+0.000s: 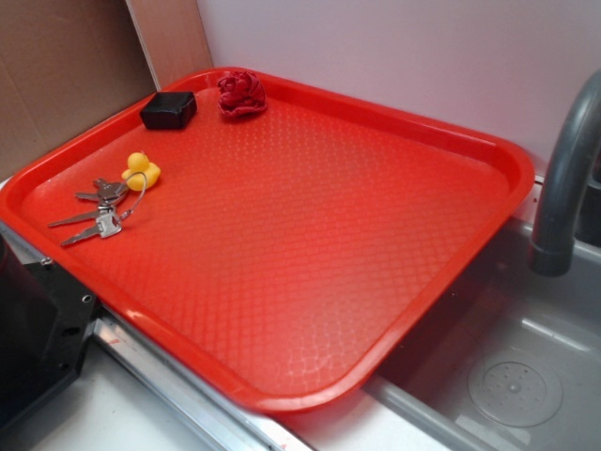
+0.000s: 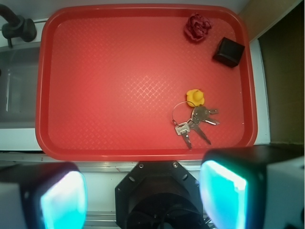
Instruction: Grab the red paper.
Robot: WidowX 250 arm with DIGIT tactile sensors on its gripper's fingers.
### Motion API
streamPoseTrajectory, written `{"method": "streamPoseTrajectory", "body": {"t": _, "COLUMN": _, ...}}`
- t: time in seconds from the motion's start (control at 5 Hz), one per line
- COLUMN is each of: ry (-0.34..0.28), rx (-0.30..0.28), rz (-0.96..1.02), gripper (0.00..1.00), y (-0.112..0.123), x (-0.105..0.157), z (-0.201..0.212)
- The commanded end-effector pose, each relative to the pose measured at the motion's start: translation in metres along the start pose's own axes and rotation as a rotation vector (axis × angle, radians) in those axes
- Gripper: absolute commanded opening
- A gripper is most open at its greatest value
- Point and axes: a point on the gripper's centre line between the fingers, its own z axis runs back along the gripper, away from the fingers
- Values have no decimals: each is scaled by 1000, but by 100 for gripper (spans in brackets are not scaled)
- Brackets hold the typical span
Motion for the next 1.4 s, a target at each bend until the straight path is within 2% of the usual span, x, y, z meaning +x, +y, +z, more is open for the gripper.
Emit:
{"method": "streamPoseTrajectory", "body": {"t": 0.0, "ry": 0, "rx": 0, "rz": 0, "gripper": 100, "y": 0, "x": 0, "z": 0}}
{"method": "streamPoseTrajectory", "body": {"t": 0.2, "ry": 23, "rx": 129, "rz": 26, "gripper": 100, "y": 41, "x": 21, "z": -51}}
{"method": "streamPoseTrajectory", "body": {"t": 0.4, "ry": -30, "rx": 122, "rz": -26, "gripper": 100, "y": 65, "x": 60, "z": -82}}
{"method": "streamPoseTrajectory", "body": {"t": 0.6, "ry": -97, "rx": 104, "rz": -72, "gripper": 100, "y": 75, "x": 100, "z": -107}}
{"method": "streamPoseTrajectory", "body": {"t": 0.8, "ry": -105, "rx": 115, "rz": -92, "gripper": 100, "y": 72, "x": 121, "z": -124}}
{"method": "streamPoseTrajectory", "body": {"t": 1.2, "ry": -105, "rx": 115, "rz": -92, "gripper": 100, "y": 72, "x": 121, "z": -124}}
